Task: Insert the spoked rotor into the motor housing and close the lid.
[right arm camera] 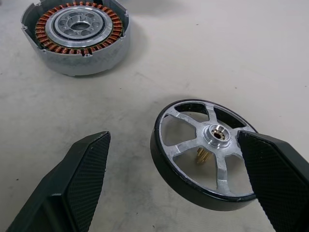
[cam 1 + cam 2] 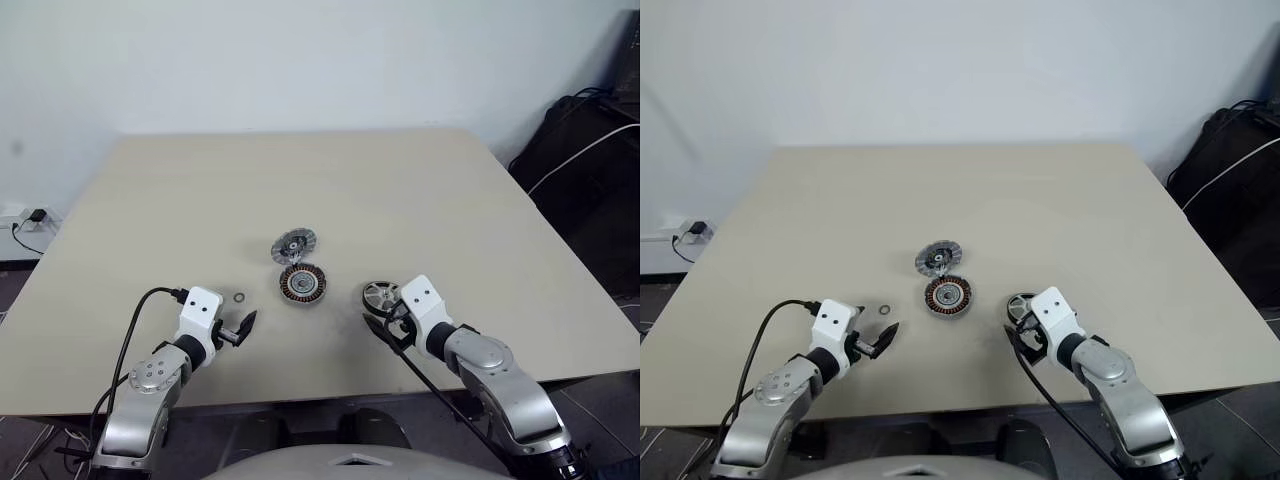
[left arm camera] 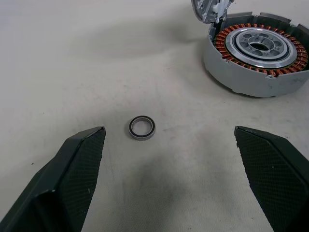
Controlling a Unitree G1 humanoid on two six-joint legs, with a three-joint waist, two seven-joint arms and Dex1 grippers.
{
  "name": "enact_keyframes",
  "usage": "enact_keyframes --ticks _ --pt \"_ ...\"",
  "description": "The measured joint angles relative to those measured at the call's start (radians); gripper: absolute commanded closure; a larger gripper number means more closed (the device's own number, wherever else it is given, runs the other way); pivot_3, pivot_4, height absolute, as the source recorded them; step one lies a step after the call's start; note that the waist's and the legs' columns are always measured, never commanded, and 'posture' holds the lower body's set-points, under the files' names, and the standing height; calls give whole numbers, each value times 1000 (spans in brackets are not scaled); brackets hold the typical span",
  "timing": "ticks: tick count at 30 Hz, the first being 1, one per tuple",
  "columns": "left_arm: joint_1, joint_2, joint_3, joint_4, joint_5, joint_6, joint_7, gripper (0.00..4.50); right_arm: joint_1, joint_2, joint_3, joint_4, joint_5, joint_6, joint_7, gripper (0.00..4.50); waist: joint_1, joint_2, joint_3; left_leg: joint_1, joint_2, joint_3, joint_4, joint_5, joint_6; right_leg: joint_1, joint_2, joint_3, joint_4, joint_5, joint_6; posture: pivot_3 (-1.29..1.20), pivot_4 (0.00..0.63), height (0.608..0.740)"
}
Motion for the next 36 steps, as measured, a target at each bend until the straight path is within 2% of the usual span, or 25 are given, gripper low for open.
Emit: enact_keyframes --ticks 16,36 --pt "-12 -9 6 2 -15 19 15 0 0 12 0 0 0 1 -9 31 0 0 0 0 0 0 0 0 0 0 0 0 0 0 0 0 0 740" --pt "-256 -28 -6 245 29 137 80 0 -7 27 3 1 0 1 -14 31 9 -1 0 0 0 0 1 2 -4 1 0 0 0 1 1 0 0 740"
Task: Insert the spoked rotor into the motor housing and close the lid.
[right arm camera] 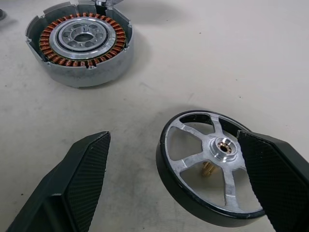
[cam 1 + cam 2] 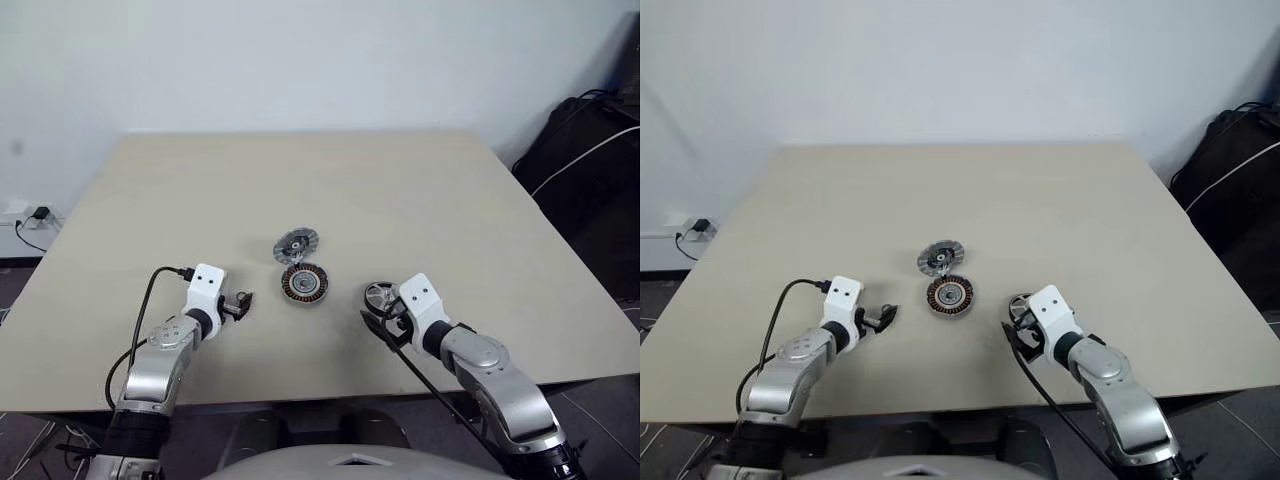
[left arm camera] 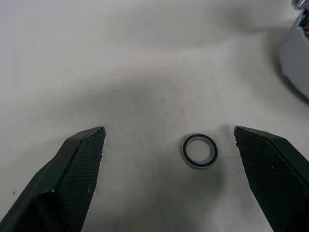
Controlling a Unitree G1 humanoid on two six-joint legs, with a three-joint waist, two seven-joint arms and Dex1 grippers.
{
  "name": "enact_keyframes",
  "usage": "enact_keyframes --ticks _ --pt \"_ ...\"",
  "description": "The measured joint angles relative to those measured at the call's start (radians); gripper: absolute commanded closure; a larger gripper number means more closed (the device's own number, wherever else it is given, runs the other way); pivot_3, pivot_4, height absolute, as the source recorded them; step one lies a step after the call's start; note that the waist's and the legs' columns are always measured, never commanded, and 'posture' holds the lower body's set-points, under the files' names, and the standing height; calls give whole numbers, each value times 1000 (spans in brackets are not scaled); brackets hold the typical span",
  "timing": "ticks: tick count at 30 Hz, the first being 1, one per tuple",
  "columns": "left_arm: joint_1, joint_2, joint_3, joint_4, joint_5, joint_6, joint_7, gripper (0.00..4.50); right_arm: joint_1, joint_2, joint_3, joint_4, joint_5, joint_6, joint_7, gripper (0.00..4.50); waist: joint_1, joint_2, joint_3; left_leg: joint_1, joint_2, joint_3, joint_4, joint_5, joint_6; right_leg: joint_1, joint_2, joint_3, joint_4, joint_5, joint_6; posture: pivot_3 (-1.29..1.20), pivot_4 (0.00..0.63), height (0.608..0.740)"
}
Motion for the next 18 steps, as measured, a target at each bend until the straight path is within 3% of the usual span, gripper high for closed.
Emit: enact_keyframes --ticks 8,11,18 --pt "-19 1 -12 28 9 13 -3 0 1 3 0 0 0 0 -9 31 0 0 0 0 0 0 0 0 0 0 0 0 0 0 0 0 0 740" --pt "-25 4 -20 30 12 18 -4 601 1 3 0 0 0 0 -13 0 0 0 0 0 0 0 0 0 0 0 0 0 0 0 0 0 0 740" --pt "-21 10 -41 21 14 21 -9 2918 1 3 0 0 0 0 -13 0 -3 0 -1 1 0 0 0 1 -2 0 0 0 1 0 0 0 0 740"
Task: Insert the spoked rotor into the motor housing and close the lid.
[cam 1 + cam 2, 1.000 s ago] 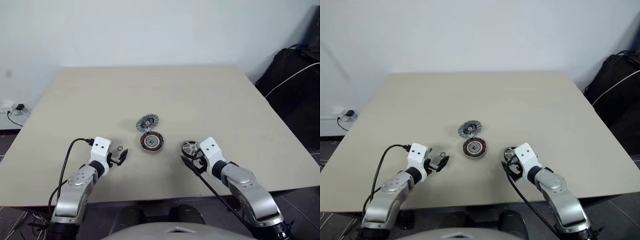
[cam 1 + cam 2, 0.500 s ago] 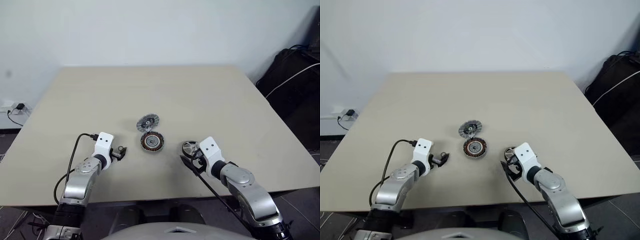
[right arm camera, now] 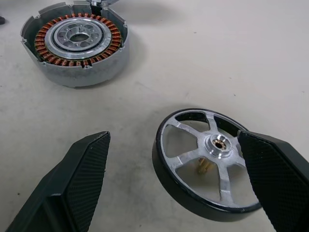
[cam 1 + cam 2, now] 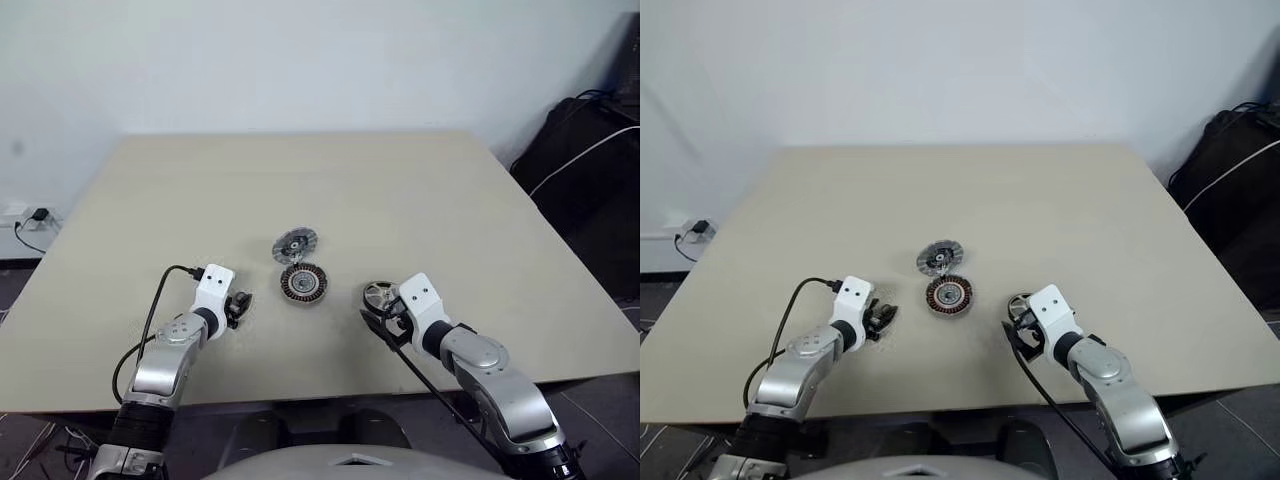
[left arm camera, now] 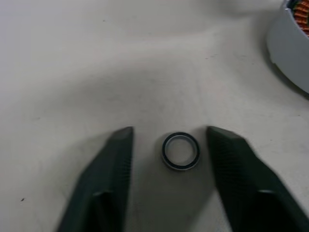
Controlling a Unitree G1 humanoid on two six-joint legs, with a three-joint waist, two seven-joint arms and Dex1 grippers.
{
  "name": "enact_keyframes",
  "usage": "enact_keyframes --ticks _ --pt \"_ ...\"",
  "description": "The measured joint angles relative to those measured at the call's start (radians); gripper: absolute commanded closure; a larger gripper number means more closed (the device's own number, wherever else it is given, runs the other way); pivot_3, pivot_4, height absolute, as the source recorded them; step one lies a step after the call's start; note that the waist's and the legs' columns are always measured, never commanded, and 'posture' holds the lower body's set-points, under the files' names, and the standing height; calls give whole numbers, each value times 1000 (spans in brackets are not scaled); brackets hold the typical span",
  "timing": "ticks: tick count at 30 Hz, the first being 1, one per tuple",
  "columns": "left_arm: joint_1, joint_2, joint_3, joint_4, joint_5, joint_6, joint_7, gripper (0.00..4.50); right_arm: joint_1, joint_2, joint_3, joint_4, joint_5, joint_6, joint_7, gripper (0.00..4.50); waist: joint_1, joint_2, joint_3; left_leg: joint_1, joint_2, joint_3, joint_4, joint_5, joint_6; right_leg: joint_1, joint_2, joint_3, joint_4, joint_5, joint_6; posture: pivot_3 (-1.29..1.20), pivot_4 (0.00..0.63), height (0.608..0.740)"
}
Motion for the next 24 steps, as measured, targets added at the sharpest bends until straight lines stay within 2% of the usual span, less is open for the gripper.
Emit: enact_keyframes --ticks 3,13,19,24 --pt "8 11 -5 -18 1 12 -1 3824 -2 0 2 0 0 0 0 0 -3 0 0 0 0 0 0 0 0 0 0 0 0 0 0 0 0 740" --pt "11 22 -38 -159 -44 59 -91 3839 -13 0 22 16 0 0 1 0 -2 -1 1 -1 -1 0 0 0 1 0 0 0 -1 0 0 0 0 740" --pt "-57 -6 -131 -236 -101 64 -202 3839 -22 1 29 19 0 0 1 0 2 -1 1 -1 -1 0 0 0 1 0 0 0 -1 0 0 0 0 740" --pt "-112 -16 -177 -209 -92 62 -230 3839 -21 4 31 21 0 0 -1 0 3 -1 1 -1 -1 0 0 0 1 2 1 0 0 0 0 0 0 740"
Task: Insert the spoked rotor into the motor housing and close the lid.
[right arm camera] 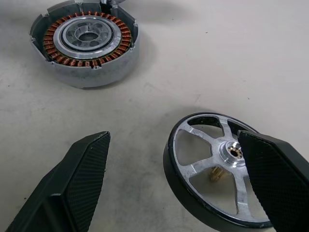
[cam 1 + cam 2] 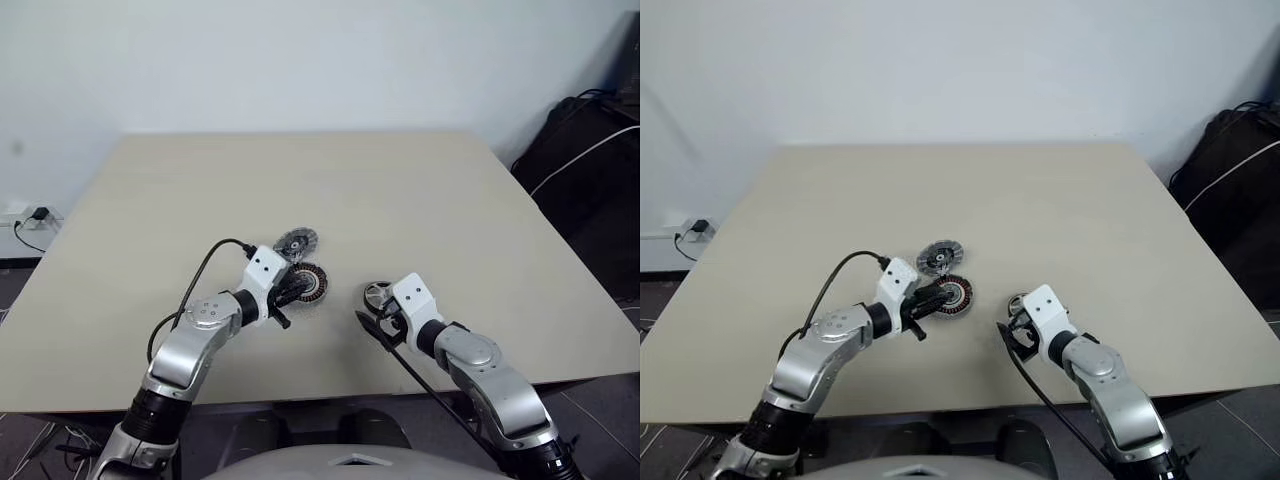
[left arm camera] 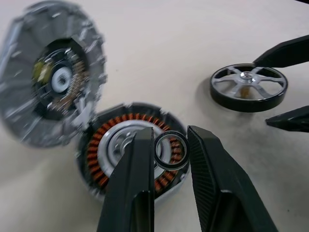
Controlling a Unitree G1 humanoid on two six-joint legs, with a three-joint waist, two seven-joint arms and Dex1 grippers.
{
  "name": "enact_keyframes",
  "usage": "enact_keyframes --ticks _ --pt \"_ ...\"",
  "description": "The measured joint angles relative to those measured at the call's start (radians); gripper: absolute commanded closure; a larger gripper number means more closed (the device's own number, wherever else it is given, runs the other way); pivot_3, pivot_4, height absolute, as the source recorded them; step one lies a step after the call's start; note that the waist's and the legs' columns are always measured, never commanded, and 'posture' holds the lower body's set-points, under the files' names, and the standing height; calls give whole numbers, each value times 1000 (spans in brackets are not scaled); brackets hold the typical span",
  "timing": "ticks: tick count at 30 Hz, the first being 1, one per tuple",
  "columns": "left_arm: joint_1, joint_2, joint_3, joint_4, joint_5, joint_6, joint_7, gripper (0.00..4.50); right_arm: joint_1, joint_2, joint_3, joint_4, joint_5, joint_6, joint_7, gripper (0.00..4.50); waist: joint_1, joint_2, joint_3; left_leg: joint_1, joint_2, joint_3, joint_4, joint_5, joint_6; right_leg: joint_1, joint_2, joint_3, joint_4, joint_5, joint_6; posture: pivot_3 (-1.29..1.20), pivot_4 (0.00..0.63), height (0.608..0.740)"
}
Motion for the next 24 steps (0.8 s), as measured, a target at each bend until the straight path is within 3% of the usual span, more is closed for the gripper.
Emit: enact_keyframes --ticks 13,21,24 --pt "-124 -126 -34 325 104 -151 88 3839 8 7 0 0 0 -1 -7 0 2 -1 0 -1 0 0 2 -1 2 1 0 0 0 1 2 0 0 740" --pt "-126 -131 -45 357 146 -158 107 3839 20 8 -1 0 0 -1 -8 0 1 -1 0 -1 0 0 3 -1 2 0 0 0 0 1 2 0 0 740" --pt "-125 -132 -42 357 150 -158 107 2867 20 8 -1 0 0 -1 -8 0 1 -1 0 -1 0 -1 5 -1 3 0 0 0 0 1 2 0 0 740"
